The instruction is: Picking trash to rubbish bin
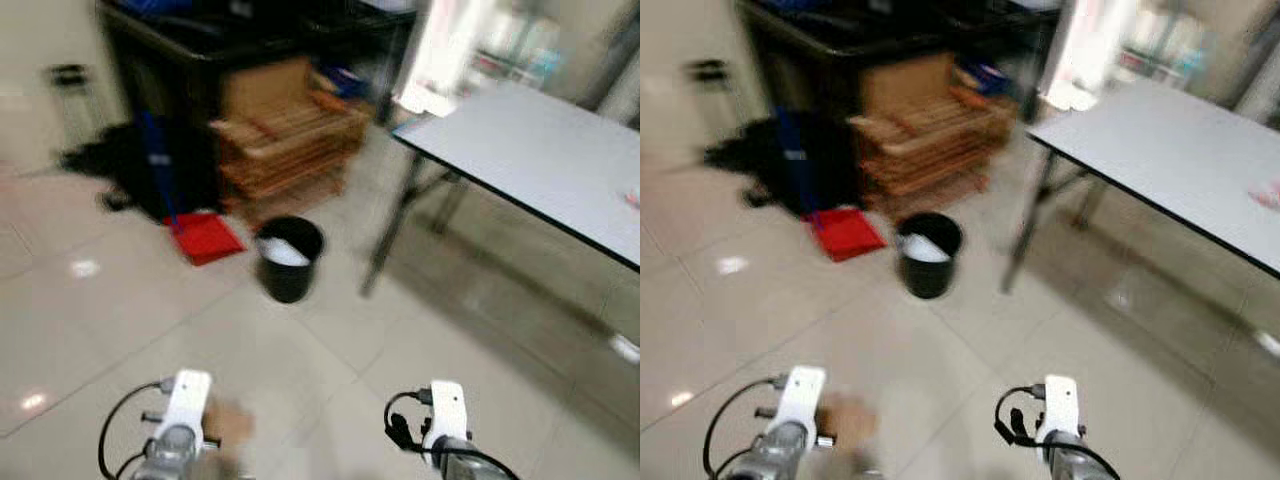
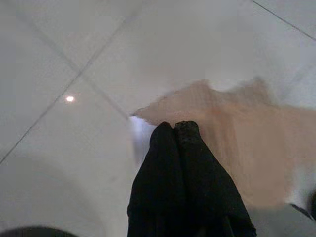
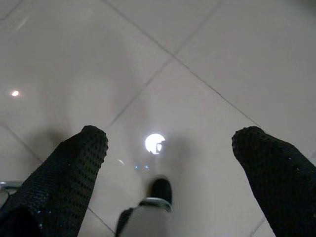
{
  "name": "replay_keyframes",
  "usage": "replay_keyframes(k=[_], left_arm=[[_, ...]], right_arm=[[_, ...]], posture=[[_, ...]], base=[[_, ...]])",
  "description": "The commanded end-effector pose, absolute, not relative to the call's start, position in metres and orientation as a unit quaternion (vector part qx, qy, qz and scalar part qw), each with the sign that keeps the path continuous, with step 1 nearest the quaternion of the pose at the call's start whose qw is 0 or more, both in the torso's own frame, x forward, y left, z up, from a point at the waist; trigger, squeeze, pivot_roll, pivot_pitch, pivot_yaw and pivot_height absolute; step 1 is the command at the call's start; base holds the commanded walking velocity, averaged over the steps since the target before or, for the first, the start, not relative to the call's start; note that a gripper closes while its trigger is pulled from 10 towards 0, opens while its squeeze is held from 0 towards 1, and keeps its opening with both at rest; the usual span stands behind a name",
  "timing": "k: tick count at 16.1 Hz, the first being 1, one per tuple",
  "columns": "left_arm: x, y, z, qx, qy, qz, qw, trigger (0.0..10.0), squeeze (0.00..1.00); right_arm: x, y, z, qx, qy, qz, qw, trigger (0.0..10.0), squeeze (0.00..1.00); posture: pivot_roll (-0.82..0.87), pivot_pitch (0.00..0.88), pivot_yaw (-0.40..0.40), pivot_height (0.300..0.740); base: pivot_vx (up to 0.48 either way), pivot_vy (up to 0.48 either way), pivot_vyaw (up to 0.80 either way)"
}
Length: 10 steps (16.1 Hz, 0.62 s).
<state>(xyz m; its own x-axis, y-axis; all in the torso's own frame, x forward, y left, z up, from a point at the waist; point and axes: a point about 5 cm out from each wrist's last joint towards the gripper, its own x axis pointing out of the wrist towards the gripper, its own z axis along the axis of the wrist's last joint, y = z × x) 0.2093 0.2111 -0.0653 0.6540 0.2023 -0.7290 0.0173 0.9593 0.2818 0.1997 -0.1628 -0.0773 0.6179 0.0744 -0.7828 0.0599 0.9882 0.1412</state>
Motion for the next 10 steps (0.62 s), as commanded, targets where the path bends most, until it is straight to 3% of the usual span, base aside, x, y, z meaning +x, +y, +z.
replay_keyframes(k=[1,10], left_arm=[[0.2085,0.2023,-0.0676,0.133,0.418,0.044,0.898,10.0,0.00],[0.2066,0.2038,-0.0687,0.138,0.424,0.047,0.894,10.0,0.00]], right_arm=[[0.1941,-0.1705,-0.0799,0.078,0.445,-0.007,0.892,10.0,0.00],[0.1928,-0.1686,-0.0807,0.087,0.446,-0.006,0.891,10.0,0.00]], posture=[[-0.04,0.047,-0.098,0.740],[-0.04,0.052,-0.096,0.740]], base=[[0.000,0.000,0.00],[0.276,0.000,0.00]])
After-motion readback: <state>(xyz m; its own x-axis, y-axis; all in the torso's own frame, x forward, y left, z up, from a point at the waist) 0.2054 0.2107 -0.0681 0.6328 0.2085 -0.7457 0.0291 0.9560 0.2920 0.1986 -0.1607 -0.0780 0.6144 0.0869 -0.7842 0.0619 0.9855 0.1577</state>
